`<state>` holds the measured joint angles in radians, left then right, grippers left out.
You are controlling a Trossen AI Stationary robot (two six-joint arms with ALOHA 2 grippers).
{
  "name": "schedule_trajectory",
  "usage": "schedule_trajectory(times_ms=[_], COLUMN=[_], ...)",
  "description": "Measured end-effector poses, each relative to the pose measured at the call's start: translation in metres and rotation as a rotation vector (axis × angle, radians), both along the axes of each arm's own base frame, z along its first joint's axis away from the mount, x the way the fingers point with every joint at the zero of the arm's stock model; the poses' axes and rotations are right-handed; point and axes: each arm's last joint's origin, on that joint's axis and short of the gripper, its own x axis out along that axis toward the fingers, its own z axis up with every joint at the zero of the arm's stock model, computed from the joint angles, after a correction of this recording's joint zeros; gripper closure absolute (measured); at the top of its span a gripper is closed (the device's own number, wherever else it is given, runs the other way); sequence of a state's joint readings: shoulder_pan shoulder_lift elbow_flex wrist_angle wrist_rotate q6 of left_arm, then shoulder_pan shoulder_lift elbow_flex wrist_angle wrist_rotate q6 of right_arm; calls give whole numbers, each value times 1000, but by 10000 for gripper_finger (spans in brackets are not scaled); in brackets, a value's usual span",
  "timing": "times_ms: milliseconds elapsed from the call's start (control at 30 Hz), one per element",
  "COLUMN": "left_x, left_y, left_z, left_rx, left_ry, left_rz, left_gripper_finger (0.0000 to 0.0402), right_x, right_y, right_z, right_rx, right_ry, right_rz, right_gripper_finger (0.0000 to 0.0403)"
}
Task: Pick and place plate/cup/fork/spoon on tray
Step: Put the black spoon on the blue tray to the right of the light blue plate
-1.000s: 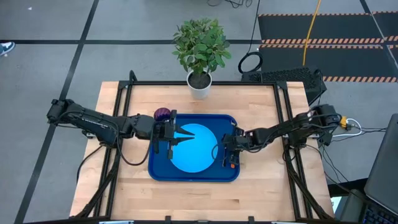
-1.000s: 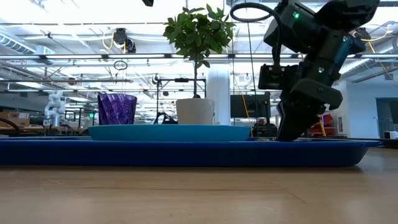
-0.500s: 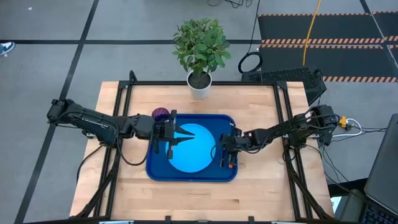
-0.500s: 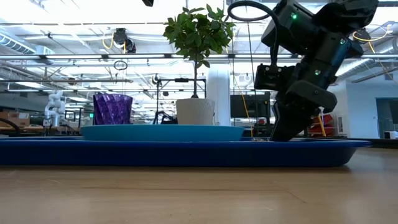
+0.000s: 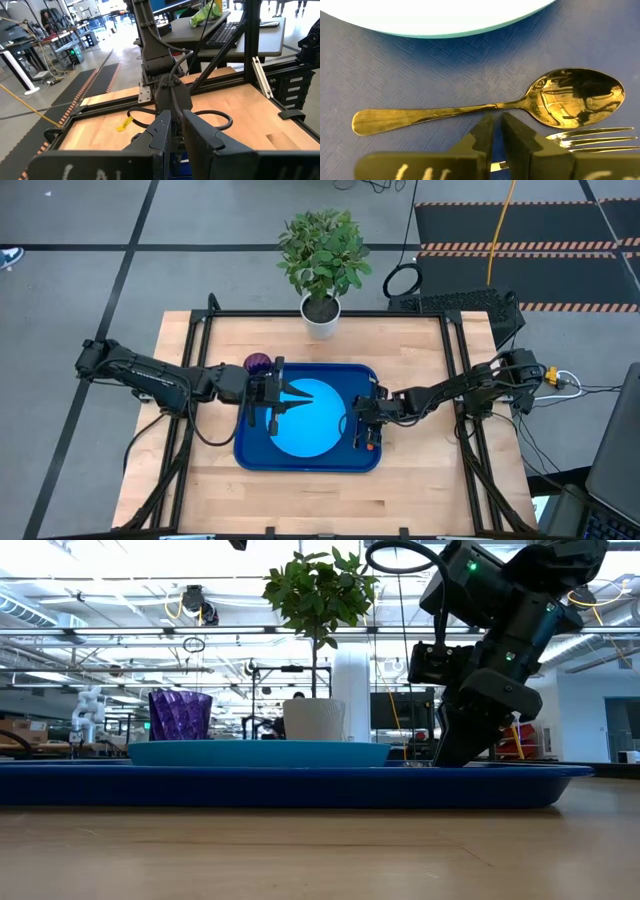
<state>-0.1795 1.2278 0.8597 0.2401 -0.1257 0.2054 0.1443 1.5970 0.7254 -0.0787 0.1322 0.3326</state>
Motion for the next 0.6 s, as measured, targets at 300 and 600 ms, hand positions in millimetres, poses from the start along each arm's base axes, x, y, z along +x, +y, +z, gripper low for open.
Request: schedule_trajectory(times_ms=[300,600], left_x=[0,0], left_y=[0,0], left_z=[0,0], left_rx=[0,0], left_ry=[0,0], left_rz=[0,0], left_gripper_finger=[350,350], right_x=[2,5], right_y=[0,-2], right_z=[1,3], right_rx=[-1,-7], right_ry=[-18,-55], right_rz=[5,15], right_gripper_finger=[369,369])
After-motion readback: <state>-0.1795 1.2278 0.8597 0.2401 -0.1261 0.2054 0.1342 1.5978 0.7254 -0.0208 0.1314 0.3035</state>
